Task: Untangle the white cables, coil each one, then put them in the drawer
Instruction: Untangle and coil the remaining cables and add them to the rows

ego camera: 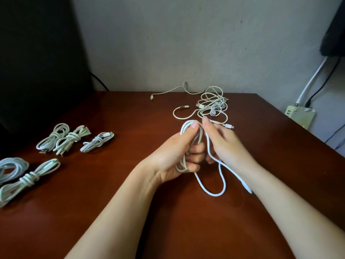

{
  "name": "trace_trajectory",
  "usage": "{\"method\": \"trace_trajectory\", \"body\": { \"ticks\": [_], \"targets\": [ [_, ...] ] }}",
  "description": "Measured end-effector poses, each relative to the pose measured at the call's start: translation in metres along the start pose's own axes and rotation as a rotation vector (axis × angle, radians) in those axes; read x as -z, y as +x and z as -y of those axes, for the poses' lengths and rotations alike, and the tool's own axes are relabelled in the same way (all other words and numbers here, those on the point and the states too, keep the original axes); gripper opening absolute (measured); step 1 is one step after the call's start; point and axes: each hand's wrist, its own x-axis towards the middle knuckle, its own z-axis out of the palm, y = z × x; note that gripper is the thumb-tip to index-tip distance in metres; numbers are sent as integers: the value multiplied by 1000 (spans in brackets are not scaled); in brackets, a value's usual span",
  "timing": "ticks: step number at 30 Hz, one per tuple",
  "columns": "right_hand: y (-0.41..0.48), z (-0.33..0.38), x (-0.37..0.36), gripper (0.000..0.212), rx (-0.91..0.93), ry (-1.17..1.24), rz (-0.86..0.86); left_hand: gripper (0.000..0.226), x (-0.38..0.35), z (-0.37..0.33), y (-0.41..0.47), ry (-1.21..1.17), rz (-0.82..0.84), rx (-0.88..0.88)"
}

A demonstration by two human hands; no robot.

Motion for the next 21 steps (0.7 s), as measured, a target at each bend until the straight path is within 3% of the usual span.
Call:
{"method": "trace_trajectory", "body": {
  "ticks": [3, 8, 11, 14, 21],
  "targets": [
    [0, 2, 4, 76, -47, -14, 157, 34, 1, -5, 0, -119, -30, -3],
    [-4, 2, 8, 26, -54, -3, 340, 39, 10, -13, -1, -347, -151, -85],
    [-4, -1, 8, 21, -42, -45, 374, 41, 17, -17, -2, -406, -234, -150],
    [-3, 0, 7, 33, -20, -38, 323, 40, 21, -20, -3, -430, -293, -171],
    [5, -1, 22, 31, 209, -130, -41, 42, 30, -26, -6, -708, -291, -229]
  ]
}}
